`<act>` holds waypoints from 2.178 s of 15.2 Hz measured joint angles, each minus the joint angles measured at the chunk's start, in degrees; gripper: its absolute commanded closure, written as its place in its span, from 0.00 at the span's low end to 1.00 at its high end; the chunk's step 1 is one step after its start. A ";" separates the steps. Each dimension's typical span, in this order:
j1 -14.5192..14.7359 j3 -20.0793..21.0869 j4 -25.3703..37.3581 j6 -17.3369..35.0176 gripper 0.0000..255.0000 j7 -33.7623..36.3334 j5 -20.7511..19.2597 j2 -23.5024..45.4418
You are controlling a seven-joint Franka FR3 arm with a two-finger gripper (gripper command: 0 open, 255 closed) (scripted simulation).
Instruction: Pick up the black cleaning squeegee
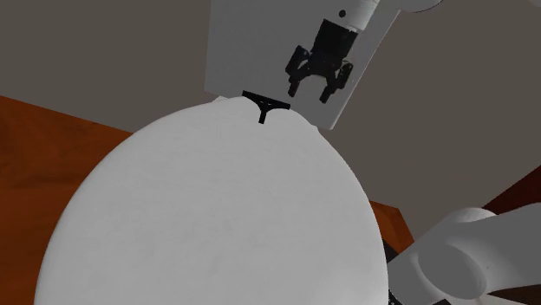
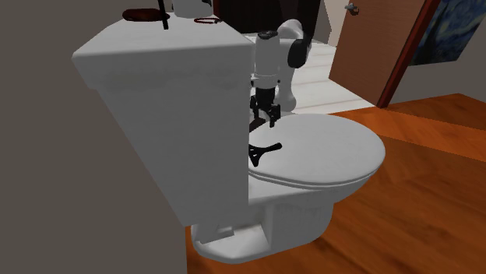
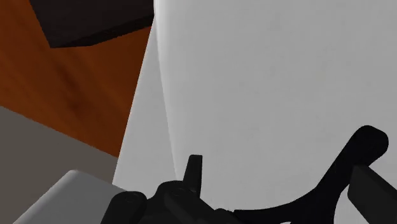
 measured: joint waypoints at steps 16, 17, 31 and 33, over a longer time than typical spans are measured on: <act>-1.59 6.60 10.32 4.79 1.00 22.63 -2.69 20.21; -1.59 6.59 10.17 4.94 1.00 22.60 -2.69 20.21; -1.58 6.57 13.21 1.94 1.00 22.91 -2.74 20.19; -1.65 6.50 14.87 0.48 1.00 22.93 -2.85 20.41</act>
